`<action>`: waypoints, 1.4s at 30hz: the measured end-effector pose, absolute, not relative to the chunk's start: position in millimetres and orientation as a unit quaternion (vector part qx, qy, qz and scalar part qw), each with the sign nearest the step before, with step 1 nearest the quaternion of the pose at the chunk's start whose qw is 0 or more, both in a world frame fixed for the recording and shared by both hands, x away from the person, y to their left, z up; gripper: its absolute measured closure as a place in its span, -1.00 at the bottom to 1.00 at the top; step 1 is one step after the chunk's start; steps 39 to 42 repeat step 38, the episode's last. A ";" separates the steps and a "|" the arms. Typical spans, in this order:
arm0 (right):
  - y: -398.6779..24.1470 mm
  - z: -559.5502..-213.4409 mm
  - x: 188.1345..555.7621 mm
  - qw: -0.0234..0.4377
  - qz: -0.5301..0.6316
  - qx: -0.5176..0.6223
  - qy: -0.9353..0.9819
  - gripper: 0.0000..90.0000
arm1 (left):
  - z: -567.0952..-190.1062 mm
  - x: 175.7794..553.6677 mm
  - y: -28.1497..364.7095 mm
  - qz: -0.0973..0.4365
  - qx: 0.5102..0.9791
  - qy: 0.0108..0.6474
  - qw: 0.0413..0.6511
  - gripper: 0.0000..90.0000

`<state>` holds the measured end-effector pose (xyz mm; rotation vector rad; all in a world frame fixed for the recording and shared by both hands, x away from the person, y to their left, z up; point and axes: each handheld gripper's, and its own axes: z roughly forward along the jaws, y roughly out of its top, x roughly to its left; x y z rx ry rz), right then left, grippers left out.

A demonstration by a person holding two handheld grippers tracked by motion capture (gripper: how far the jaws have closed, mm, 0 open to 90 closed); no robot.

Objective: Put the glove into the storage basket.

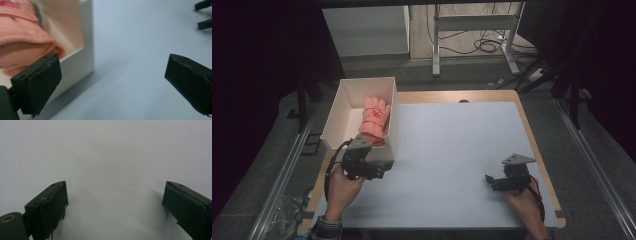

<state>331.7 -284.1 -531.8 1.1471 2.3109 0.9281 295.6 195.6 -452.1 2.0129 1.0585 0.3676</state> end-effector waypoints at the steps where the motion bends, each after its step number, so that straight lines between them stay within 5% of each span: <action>1: -284.0 -531.8 331.7 0.199 0.332 0.410 0.826 -0.86 | -454.0 294.5 193.5 0.141 0.799 0.416 0.412 -0.98; 19: -283.9 -531.8 331.7 0.199 0.332 0.410 0.826 -0.85 | -501.0 291.2 146.2 0.150 0.836 0.359 0.387 -0.98; 42: -284.2 -532.0 331.7 0.199 0.332 0.410 0.826 -0.85 | -549.6 301.0 131.4 0.126 0.851 0.375 0.346 -1.00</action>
